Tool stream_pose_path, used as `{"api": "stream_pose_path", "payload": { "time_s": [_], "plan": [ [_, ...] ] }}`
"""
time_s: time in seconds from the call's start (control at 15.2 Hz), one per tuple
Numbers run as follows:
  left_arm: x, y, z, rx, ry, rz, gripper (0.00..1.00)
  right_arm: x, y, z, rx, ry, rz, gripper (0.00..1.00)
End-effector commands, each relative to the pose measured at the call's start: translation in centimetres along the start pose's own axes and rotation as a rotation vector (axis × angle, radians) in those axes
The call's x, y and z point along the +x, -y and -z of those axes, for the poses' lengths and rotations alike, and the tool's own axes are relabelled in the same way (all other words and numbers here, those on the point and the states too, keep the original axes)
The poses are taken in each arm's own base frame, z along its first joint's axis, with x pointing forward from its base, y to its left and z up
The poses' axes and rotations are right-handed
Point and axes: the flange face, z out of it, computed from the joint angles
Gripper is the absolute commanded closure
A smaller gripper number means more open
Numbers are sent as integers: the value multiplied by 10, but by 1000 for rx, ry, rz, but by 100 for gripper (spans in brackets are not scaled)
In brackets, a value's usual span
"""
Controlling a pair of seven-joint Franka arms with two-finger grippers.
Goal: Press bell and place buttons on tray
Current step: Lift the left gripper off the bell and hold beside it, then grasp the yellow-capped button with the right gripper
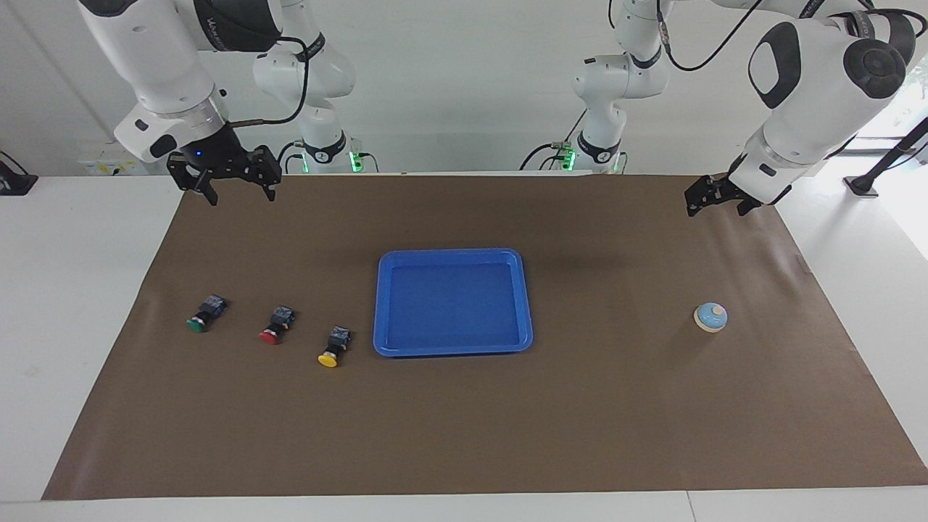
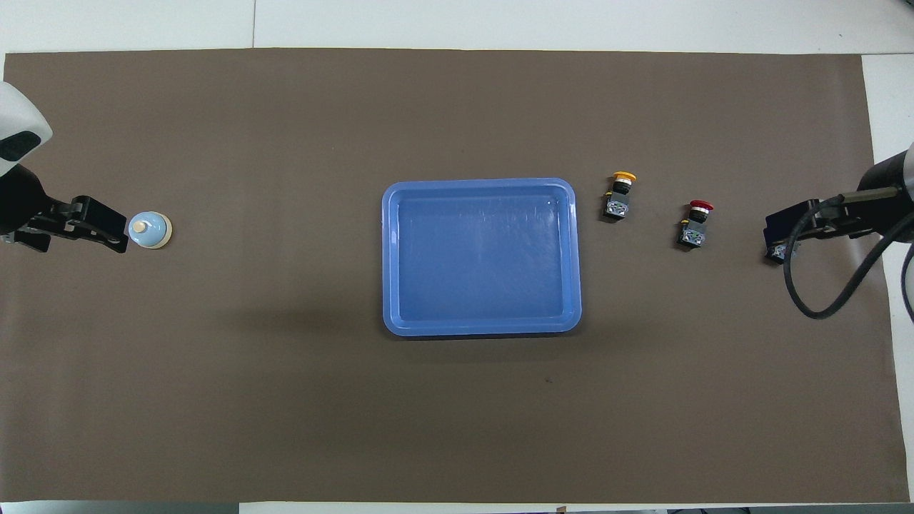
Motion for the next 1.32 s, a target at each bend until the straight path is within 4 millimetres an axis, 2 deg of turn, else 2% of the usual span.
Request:
{"api": "stream_pose_path", "payload": {
  "time_s": [0.0,0.2,0.4,0.46,0.53,0.66,0.73,0.92,1.06,1.25],
  "plan": [
    [-17,0,-1,25,13,-3,0,-5,25,-35,9,-26,-43,0],
    [-22,2,-5,17,2,9,0,30,48,-92,10,-9,-79,0],
    [-14,0,0,-18,-63,15,0,62,58,-164,11,-54,-77,0],
    [-11,2,5,-16,-103,17,0,64,58,-184,5,-75,-86,0],
    [-10,0,9,-15,-129,16,0,65,67,-202,3,-85,-85,0],
    [-17,2,17,-14,-146,15,0,80,72,-236,12,-80,-104,0],
    [-19,1,18,-13,-146,12,0,88,74,-249,20,-97,-109,0],
    [-19,2,16,-13,-148,9,0,108,79,-266,34,-125,-108,0],
    [-19,-3,17,-12,-146,-1,0,115,90,-277,42,-135,-96,0],
    [-20,-3,17,-12,-139,2,0,121,90,-297,50,-152,-99,0]
  ]
}}
